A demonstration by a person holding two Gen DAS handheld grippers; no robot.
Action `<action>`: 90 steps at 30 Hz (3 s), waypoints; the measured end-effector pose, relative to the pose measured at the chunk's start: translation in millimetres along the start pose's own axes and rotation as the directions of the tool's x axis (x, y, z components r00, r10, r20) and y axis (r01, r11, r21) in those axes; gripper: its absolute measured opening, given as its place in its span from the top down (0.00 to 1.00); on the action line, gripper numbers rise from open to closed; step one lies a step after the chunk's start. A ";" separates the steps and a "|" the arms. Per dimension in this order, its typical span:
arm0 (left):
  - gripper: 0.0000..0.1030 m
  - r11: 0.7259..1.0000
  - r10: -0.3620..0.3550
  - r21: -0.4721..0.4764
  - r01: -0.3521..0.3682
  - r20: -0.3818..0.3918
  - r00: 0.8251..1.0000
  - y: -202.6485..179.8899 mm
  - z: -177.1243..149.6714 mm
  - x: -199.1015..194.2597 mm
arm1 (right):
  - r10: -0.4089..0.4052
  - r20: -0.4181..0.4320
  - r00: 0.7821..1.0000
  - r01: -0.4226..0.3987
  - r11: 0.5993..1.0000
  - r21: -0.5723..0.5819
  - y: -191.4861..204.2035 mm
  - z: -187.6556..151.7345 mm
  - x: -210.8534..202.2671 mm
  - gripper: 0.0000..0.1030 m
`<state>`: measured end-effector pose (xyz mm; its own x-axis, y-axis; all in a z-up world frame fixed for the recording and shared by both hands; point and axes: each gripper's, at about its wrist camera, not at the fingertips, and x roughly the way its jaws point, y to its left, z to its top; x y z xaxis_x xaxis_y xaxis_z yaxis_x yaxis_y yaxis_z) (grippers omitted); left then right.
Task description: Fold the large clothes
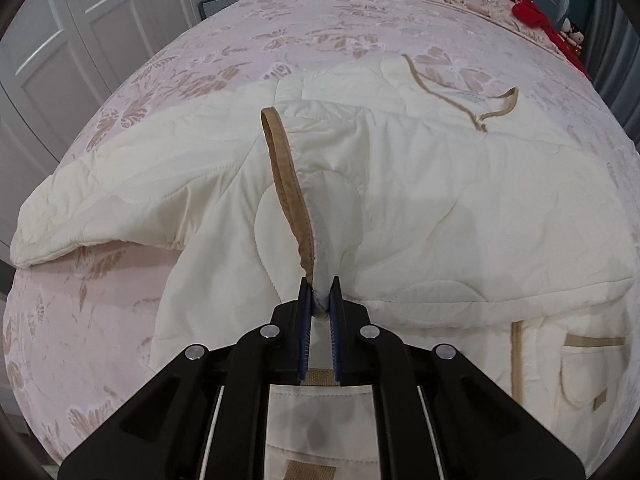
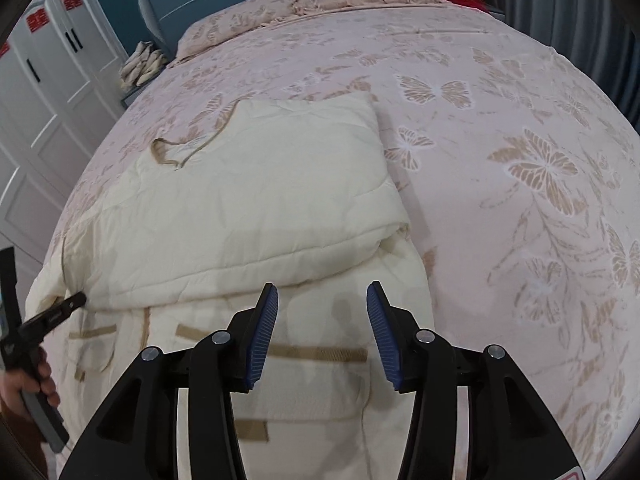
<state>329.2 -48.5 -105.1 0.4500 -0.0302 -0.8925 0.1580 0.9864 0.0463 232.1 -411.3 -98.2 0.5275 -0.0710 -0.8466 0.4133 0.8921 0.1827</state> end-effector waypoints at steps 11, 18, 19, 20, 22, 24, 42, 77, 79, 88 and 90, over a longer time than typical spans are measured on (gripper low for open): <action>0.92 0.998 0.039 0.043 -0.039 -0.001 0.999 -2.4 -2.2 9.8 | -0.082 -0.012 0.997 0.080 0.989 -0.122 16.5 20.2 42.1 0.84; 0.92 0.997 0.050 0.063 -0.050 -0.002 0.999 -4.1 -7.0 19.9 | -0.085 -0.053 0.995 0.079 0.991 -0.109 3.9 10.9 66.1 0.97; 0.92 0.996 0.054 0.070 -0.054 0.001 0.999 -5.1 -8.0 21.5 | -0.086 -0.052 0.995 0.080 0.990 -0.113 3.8 9.6 67.9 0.97; 0.92 0.995 0.057 0.078 -0.058 0.005 0.998 -5.9 -9.0 22.8 | -0.089 -0.051 0.995 0.082 0.990 -0.118 3.7 8.3 70.2 0.98; 0.92 0.994 0.060 0.086 -0.060 0.012 0.998 -6.7 -10.7 25.2 | -0.088 -0.049 0.995 0.082 0.989 -0.121 3.4 6.1 73.6 0.98; 0.92 0.993 0.062 0.096 -0.063 0.021 0.998 -7.6 -12.7 27.2 | -0.079 -0.044 0.996 0.073 0.991 -0.112 1.4 4.1 75.7 0.98; 0.38 0.965 -0.035 -0.250 0.078 0.170 0.985 118.9 -45.2 -38.3 | -0.002 0.022 1.000 0.007 0.971 -0.240 111.8 -32.6 -2.7 0.86; 0.96 0.996 -0.001 -0.081 0.045 0.477 0.879 197.2 112.0 -169.2 | -0.042 -0.006 0.999 0.039 0.975 -0.218 129.5 -91.1 -67.0 0.76; 0.96 0.996 -0.084 0.047 0.069 0.483 0.871 135.4 117.8 -180.0 | -0.065 0.006 0.998 0.065 0.981 -0.182 104.7 -85.8 -72.6 0.75; 0.84 0.908 -0.398 0.194 0.372 0.124 0.909 -54.8 26.4 -107.8 | -0.110 0.027 0.994 0.111 0.990 -0.088 33.3 -80.9 -84.6 0.63; 0.77 0.911 -0.404 0.125 0.393 0.079 0.911 -52.0 5.0 -92.3 | -0.100 0.031 0.995 0.102 0.991 -0.090 28.8 -77.9 -82.6 0.58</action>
<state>283.9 -97.9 -22.9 0.4153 -0.4388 -0.7968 0.4305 0.8665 -0.2528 142.6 -345.0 -62.0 0.5067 -0.1736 -0.8445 0.3969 0.9165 0.0497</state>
